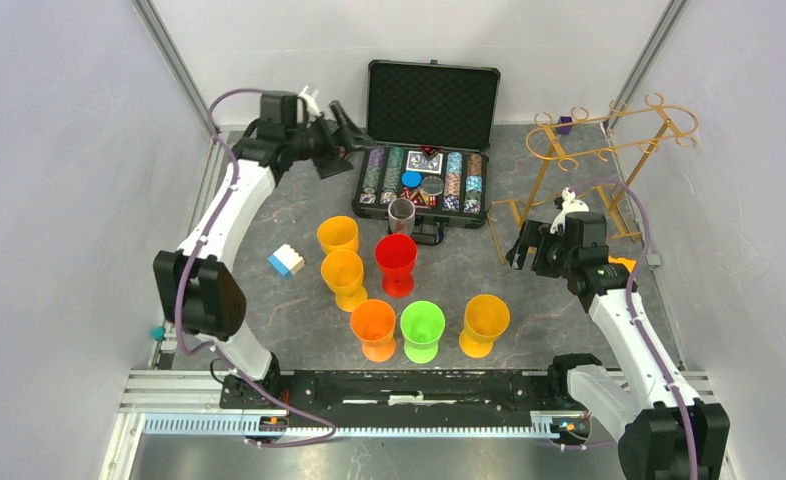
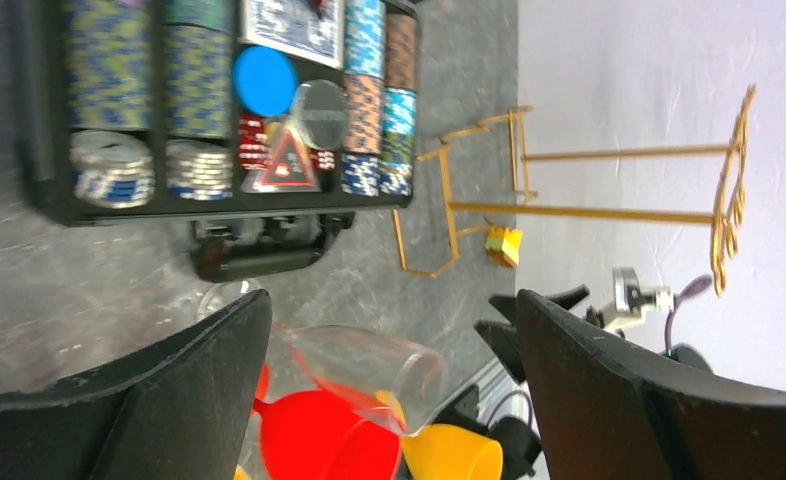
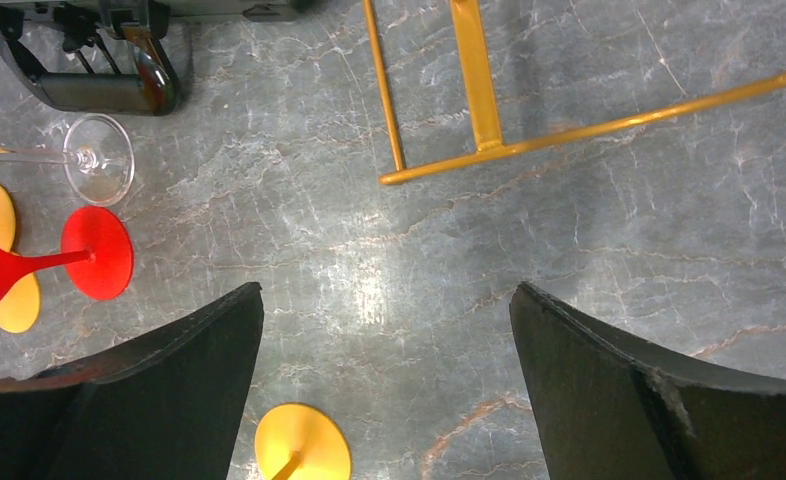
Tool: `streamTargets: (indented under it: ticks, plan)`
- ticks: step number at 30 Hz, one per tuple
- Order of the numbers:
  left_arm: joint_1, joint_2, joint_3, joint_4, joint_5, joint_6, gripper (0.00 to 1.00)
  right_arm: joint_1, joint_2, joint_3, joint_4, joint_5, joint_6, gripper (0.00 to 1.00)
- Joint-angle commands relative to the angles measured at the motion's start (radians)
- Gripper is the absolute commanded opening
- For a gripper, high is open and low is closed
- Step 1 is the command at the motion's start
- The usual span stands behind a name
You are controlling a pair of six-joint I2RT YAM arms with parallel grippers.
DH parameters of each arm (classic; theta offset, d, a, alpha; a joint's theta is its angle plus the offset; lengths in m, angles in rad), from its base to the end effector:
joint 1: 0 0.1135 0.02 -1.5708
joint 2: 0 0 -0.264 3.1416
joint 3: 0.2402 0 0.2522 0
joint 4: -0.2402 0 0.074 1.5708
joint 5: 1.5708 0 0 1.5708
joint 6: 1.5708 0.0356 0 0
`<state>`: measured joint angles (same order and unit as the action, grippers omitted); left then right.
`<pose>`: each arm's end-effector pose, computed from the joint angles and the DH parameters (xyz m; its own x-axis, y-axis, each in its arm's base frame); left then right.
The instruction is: Place the wine glass upside down on the wine glass rack
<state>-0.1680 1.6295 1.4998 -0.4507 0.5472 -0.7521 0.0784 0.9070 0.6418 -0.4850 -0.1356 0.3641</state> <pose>0.3651 -0.0807 0.3476 -0.7854 -0.4585 -0.4158 0.0482 0.6244 -0.7797 0.1884 0.0196 0.2406 -0.6979 0.2991 -0.6508 0.0774 0.9348 0.3466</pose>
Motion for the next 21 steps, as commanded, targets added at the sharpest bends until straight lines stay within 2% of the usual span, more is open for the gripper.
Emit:
streamTargets:
  ticks: [1, 5, 10, 13, 16, 21]
  plan:
    - [-0.123, 0.083, 0.288, -0.331, -0.04, 0.157, 0.93, 0.001, 0.03, 0.075, -0.005, -0.036, -0.044, 0.97]
    - [-0.26, 0.193, 0.55, -0.623, -0.215, 0.291, 0.9, 0.001, 0.038, 0.091, -0.018, -0.038, -0.057, 0.97]
    - [-0.4, 0.304, 0.798, -0.842, -0.369, 0.372, 0.81, 0.001, 0.034, 0.088, -0.022, -0.043, -0.058, 0.98]
    - [-0.46, 0.342, 0.857, -0.903, -0.424, 0.392, 0.74, 0.001, 0.032, 0.085, -0.023, -0.047, -0.057, 0.97]
    - [-0.51, 0.355, 0.851, -0.922, -0.468, 0.401, 0.69, 0.0, 0.025, 0.085, -0.027, -0.046, -0.059, 0.97]
    - [-0.572, 0.403, 0.844, -0.95, -0.536, 0.408, 0.65, 0.001, 0.013, 0.084, -0.032, -0.046, -0.063, 0.97]
